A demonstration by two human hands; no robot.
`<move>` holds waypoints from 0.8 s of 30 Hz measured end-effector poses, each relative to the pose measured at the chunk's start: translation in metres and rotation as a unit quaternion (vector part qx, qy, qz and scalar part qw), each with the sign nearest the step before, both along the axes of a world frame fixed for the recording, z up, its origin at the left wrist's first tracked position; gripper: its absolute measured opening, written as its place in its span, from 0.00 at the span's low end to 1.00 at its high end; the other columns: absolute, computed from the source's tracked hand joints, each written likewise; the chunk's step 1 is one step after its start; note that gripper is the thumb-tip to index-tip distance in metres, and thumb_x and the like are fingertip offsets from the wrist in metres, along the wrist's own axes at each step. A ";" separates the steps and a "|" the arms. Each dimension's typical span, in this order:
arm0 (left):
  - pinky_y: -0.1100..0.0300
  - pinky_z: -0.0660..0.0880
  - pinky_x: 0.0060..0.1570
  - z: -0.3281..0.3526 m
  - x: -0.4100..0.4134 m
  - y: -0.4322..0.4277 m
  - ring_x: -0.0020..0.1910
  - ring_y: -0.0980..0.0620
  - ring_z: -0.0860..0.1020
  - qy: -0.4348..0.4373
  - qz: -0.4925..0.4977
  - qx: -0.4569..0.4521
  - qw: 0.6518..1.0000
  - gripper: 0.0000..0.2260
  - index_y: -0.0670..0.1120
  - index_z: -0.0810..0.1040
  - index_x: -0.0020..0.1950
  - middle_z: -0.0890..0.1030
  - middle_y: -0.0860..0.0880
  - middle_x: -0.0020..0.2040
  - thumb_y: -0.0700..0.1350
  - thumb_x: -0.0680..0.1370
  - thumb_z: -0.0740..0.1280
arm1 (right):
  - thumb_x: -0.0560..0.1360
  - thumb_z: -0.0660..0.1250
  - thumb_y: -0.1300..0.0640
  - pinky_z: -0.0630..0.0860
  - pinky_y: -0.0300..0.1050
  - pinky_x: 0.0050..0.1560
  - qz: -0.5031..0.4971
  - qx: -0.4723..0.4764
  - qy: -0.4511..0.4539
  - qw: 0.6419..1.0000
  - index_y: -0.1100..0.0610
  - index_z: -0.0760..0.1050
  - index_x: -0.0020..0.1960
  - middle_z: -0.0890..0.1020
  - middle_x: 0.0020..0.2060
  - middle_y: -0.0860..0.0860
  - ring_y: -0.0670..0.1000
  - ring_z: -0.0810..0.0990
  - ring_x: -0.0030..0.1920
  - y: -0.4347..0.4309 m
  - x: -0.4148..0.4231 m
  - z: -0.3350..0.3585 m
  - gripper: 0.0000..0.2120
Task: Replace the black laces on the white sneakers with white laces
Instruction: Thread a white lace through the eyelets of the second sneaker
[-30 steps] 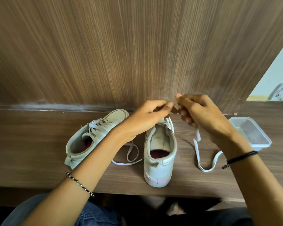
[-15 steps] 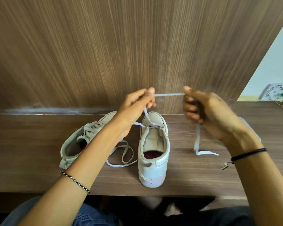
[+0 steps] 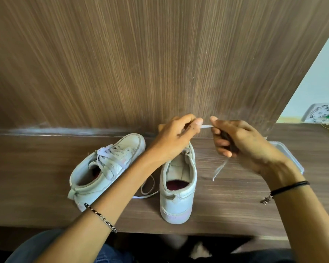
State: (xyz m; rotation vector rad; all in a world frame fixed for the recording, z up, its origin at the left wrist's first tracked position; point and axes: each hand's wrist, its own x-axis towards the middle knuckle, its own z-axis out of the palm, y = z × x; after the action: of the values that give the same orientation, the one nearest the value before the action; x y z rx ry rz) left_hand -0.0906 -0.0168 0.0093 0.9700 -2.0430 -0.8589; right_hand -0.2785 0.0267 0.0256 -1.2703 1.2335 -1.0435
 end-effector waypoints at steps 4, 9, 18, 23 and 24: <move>0.62 0.68 0.38 -0.005 0.017 -0.015 0.33 0.59 0.69 0.055 0.096 0.044 0.993 0.18 0.49 0.73 0.39 0.73 0.57 0.32 0.55 0.86 0.58 | 0.84 0.62 0.49 0.63 0.37 0.26 -0.102 -0.005 -0.100 0.990 0.54 0.67 0.37 0.66 0.28 0.49 0.49 0.65 0.27 -0.002 -0.023 -0.002 0.18; 0.67 0.68 0.40 -0.010 0.014 -0.021 0.34 0.63 0.72 0.034 0.171 0.099 0.980 0.18 0.47 0.76 0.40 0.78 0.61 0.30 0.53 0.86 0.59 | 0.81 0.67 0.51 0.69 0.40 0.40 -0.174 -0.029 -0.240 0.955 0.51 0.72 0.35 0.76 0.34 0.47 0.46 0.79 0.40 -0.010 -0.026 -0.003 0.16; 0.55 0.74 0.46 -0.025 0.019 -0.019 0.43 0.53 0.79 -0.050 0.193 0.143 0.969 0.14 0.47 0.81 0.47 0.83 0.55 0.41 0.53 0.85 0.61 | 0.81 0.67 0.48 0.72 0.35 0.38 -0.166 -0.084 -0.316 0.930 0.56 0.79 0.41 0.84 0.43 0.52 0.45 0.76 0.39 -0.009 -0.018 0.001 0.15; 0.52 0.76 0.55 -0.010 0.035 -0.002 0.50 0.52 0.80 -0.140 0.232 0.013 0.962 0.11 0.50 0.80 0.54 0.79 0.59 0.42 0.55 0.83 0.63 | 0.75 0.75 0.49 0.76 0.39 0.51 -0.179 -0.138 -0.130 0.965 0.60 0.86 0.47 0.88 0.45 0.51 0.45 0.82 0.45 -0.012 -0.007 -0.009 0.13; 0.52 0.77 0.52 -0.004 0.039 0.004 0.47 0.53 0.80 -0.160 0.218 0.007 0.963 0.12 0.51 0.80 0.51 0.81 0.58 0.40 0.57 0.82 0.64 | 0.74 0.76 0.52 0.75 0.36 0.52 -0.169 -0.155 -0.081 0.970 0.60 0.86 0.48 0.88 0.44 0.49 0.43 0.83 0.46 -0.012 -0.004 -0.012 0.11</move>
State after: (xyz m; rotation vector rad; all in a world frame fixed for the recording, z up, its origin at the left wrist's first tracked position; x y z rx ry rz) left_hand -0.0514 -0.0127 0.0050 1.5765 -1.9605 -0.5046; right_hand -0.2824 0.0148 0.0136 -1.1991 1.2171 -1.6058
